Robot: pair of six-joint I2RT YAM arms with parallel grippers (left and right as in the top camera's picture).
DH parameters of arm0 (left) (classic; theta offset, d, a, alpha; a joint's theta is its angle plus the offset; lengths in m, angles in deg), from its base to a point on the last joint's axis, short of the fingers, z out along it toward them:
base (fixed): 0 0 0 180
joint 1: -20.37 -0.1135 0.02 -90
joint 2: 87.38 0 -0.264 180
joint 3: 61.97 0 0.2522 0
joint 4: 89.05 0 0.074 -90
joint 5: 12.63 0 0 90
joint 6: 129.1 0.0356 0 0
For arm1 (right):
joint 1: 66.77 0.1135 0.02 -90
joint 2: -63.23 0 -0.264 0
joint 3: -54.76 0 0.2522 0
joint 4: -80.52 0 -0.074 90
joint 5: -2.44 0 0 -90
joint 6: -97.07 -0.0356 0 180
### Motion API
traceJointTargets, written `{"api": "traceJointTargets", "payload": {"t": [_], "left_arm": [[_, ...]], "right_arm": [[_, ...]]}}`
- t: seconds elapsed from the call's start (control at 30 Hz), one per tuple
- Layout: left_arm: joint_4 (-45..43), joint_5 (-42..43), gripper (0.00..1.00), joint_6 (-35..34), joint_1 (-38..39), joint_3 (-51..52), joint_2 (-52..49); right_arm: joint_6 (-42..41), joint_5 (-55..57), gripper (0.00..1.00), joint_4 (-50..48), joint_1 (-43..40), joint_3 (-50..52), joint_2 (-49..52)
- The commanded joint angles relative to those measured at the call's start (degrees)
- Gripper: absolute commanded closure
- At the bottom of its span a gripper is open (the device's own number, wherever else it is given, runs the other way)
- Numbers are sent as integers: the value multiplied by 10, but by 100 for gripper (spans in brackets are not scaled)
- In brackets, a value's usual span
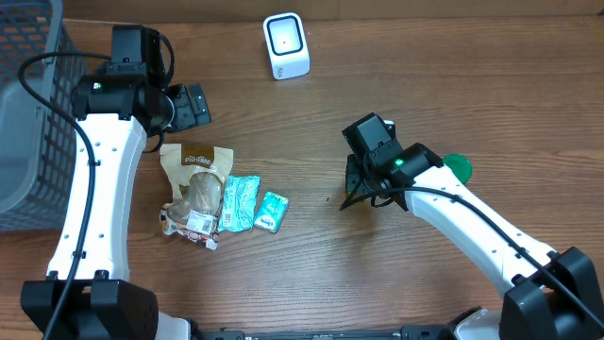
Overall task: Scan the item barcode
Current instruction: 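Lower the right gripper around the yellow bottle's body and close, then lift the yellow bottle and tilt it sideways, right gripper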
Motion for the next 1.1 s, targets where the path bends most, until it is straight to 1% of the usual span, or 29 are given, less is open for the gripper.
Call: {"api": "traceJointTargets", "payload": {"t": [0.0, 0.13, 0.17, 0.23, 0.27, 0.4, 0.57, 0.73, 0.83, 0.97, 1.07], "left_arm": [[-2, -5, 0, 9, -1, -7, 3], [-2, -5, 0, 9, -1, -7, 3], [-2, -5, 0, 9, -1, -7, 3], [-2, -5, 0, 9, -1, -7, 3], [-2, -5, 0, 9, -1, -7, 3], [-2, -5, 0, 9, -1, -7, 3], [-2, -5, 0, 9, -1, -7, 3], [-2, -5, 0, 9, -1, -7, 3], [-2, -5, 0, 9, -1, -7, 3], [-2, -5, 1, 9, -1, -7, 3], [-2, -5, 0, 9, -1, -7, 3]], "right_arm": [[-2, 10, 56, 2, 3, -10, 0], [-2, 10, 60, 2, 3, -11, 0], [-2, 10, 63, 2, 3, -10, 0], [-2, 10, 72, 2, 3, -11, 0], [-2, 6, 74, 2, 3, -11, -1], [-2, -11, 75, 6, 2, -15, -16], [-2, -19, 76, 35, 2, -35, -57], [8, -38, 78, 97, -15, -61, -128], [42, -123, 79, 101, -43, -64, -177], [94, -292, 79, 101, -96, -64, -229], [139, -426, 79, 101, -137, -64, -247]]}}
